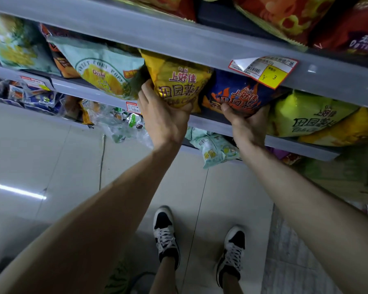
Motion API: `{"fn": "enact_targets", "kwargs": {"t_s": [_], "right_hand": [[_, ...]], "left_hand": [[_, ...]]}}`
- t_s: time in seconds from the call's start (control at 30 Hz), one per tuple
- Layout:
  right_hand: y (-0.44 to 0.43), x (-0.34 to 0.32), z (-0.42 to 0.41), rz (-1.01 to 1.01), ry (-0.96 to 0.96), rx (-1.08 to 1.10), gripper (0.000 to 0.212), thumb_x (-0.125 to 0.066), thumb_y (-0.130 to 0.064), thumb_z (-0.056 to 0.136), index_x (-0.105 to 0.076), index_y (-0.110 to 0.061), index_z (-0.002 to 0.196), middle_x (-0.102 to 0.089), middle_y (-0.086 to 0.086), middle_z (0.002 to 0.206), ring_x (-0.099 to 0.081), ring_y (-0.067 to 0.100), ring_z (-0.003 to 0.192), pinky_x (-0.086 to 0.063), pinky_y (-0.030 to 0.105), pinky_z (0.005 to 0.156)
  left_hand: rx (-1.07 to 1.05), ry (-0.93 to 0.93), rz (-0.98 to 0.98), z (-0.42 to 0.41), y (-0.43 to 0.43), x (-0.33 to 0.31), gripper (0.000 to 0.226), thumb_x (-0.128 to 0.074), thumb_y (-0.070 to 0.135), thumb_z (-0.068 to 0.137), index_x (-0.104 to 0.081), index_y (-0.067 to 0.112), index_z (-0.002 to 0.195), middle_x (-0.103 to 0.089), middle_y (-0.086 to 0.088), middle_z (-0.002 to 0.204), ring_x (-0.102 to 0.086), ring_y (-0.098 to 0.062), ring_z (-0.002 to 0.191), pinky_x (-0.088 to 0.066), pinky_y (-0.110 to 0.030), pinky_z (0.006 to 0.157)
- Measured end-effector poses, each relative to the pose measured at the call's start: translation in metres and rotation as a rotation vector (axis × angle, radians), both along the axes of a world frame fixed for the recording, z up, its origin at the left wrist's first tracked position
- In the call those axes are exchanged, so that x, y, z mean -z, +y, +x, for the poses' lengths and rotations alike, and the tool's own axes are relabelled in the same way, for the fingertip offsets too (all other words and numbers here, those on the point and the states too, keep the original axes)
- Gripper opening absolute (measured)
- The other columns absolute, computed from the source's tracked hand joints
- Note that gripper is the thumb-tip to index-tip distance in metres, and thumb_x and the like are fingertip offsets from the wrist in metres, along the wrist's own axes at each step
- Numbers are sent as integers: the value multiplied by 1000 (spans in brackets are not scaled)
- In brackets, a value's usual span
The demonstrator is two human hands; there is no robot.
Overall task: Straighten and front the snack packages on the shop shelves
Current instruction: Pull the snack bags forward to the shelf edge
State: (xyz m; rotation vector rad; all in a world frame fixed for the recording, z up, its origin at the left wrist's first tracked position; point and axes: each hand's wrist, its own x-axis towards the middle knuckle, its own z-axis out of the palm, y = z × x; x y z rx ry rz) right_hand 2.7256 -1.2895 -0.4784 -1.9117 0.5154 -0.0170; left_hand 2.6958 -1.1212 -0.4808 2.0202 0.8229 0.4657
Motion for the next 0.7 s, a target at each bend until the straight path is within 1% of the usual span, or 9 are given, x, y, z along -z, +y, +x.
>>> {"fn": "enact_targets", "kwargs": {"t_s": [0.03,0.1,0.17,0.23,0.33,0.43,0.5,0.6,0.7], "right_hand": [[-1,1,1,-16,0,-16,87,-95,-33,71,-52,-11,143,-66,-1,131,-66,9,111,-47,8,90],[-1,2,4,-32,4,-32,84,-93,-35,74,-53,-12,144,-64,3,135,-63,13,116,-45,9,88],[-1,4,7,-44,12,-38,76,-89,-35,80,-54,-11,143,-60,4,136,-59,13,114,-40,8,84],[0,8,9,-17,20,-33,73,-87,-31,83,-52,-8,144,-59,2,131,-54,10,109,-38,2,77],[5,10,10,9,36,-7,78,-87,-24,85,-45,-5,148,-58,-2,129,-57,8,111,-39,-6,72],[8,11,8,33,27,-9,84,-87,-25,85,-39,-5,151,-60,4,139,-59,9,113,-41,-4,75],[8,12,9,40,12,-27,83,-86,-26,86,-39,-6,151,-59,2,141,-59,8,115,-45,0,83],[7,14,11,34,9,-45,81,-82,-37,87,-41,-9,152,-57,-1,140,-58,13,121,-46,7,92],[5,15,9,15,18,-68,91,-68,-62,79,-44,-14,152,-54,5,144,-55,24,129,-46,28,104]], "left_hand": [[7,3,-6,0,2,-1,88,-91,42,56,-49,11,127,-54,-3,123,-50,-29,120,-49,-42,92],[40,23,-19,7,12,-1,93,-92,45,55,-48,8,129,-56,-7,124,-52,-32,119,-48,-44,96],[87,53,-35,17,24,-2,102,-94,51,53,-47,7,131,-60,-11,126,-54,-34,118,-49,-47,99],[153,98,-34,25,33,-3,110,-94,58,52,-45,8,138,-59,-12,132,-53,-34,122,-48,-46,105],[267,172,32,32,39,-5,111,-93,61,57,-46,9,143,-55,-11,138,-48,-33,128,-43,-42,109],[351,218,29,44,50,-6,115,-89,76,47,-53,15,137,-62,-5,133,-57,-29,123,-50,-44,105],[393,262,41,55,63,-10,120,-85,86,36,-57,23,134,-68,3,128,-65,-25,119,-56,-45,100],[460,282,36,65,73,-20,119,-88,80,38,-56,28,140,-70,8,130,-66,-22,121,-55,-38,101],[459,235,-63,64,78,-18,124,-93,75,37,-49,27,143,-68,13,130,-65,-15,121,-52,-32,105]]}}
